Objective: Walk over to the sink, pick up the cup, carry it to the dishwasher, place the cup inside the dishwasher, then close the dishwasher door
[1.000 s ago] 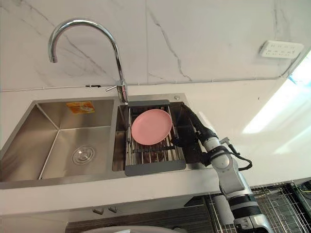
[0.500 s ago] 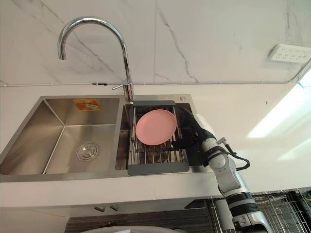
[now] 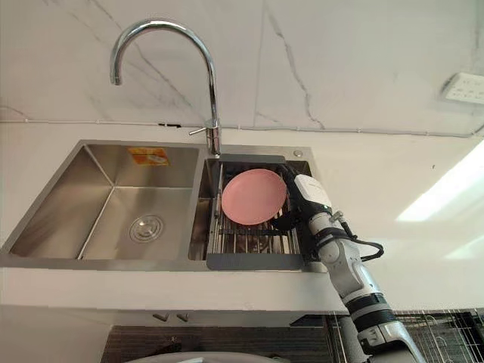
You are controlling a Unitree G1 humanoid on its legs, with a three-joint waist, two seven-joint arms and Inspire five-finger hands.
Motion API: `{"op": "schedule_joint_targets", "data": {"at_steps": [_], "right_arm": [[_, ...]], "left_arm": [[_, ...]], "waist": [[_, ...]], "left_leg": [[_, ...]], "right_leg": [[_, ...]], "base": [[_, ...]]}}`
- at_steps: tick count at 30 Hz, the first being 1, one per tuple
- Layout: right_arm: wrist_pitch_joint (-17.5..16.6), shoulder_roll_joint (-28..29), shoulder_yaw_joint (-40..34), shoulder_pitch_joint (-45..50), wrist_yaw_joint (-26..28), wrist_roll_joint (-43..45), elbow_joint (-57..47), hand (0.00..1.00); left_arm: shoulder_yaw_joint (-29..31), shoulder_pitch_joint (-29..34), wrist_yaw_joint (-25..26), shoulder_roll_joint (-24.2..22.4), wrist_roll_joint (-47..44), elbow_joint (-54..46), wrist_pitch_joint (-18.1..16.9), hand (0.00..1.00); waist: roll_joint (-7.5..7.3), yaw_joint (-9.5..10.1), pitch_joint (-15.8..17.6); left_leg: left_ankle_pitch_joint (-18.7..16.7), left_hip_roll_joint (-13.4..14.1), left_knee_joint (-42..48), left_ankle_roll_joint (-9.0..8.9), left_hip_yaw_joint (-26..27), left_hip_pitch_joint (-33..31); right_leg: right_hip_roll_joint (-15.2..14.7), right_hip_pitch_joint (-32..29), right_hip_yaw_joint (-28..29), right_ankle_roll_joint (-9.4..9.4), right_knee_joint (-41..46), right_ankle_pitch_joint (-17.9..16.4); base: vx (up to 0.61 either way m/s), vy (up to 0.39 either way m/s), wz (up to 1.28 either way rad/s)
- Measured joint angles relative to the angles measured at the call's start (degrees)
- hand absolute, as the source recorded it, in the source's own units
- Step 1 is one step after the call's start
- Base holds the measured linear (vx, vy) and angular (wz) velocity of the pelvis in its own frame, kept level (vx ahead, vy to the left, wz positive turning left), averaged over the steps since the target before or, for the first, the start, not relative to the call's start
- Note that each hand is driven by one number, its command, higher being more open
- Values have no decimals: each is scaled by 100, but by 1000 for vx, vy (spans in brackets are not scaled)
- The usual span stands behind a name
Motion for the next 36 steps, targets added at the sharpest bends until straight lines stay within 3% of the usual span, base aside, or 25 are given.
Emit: {"op": "schedule_joint_targets", "data": {"at_steps": [14,22,29,30,36], "right_arm": [[-47,-2,181,-252,-634,-523,543,100],[-396,-27,497,-492,-918,-931,930,100],[-949,-93,889,-765,-1335,-1033,1310,100],[-1049,-94,927,-784,-1394,-1041,1352,0],[-1895,-89,1129,-936,-2081,-1378,1506,0]], "left_arm": [[-26,63,-60,-3,-122,-252,97,100],[-14,65,-253,18,-109,-177,18,100],[11,41,-362,6,-50,65,-262,100],[11,42,-362,6,-49,71,-283,100],[126,-13,-398,-6,-65,221,-345,100]], "waist": [[14,122,34],[12,138,40],[-6,146,53],[-11,149,56],[-52,180,79]], "left_leg": [[43,-35,-7,-1,-152,-63],[48,-55,-10,-7,-186,-59],[48,-50,-11,-9,-172,-52],[48,-50,-10,-9,-171,-52],[48,-53,-11,-9,-174,-43]], "right_leg": [[-33,31,-169,8,1,-4],[-60,76,-212,20,10,-12],[-58,80,-205,20,11,-11],[-58,80,-205,20,11,-11],[-62,90,-210,25,10,-7]], "base": [[-14,-1,6],[-9,-1,3],[0,0,0],[0,0,0],[0,0,0]]}}
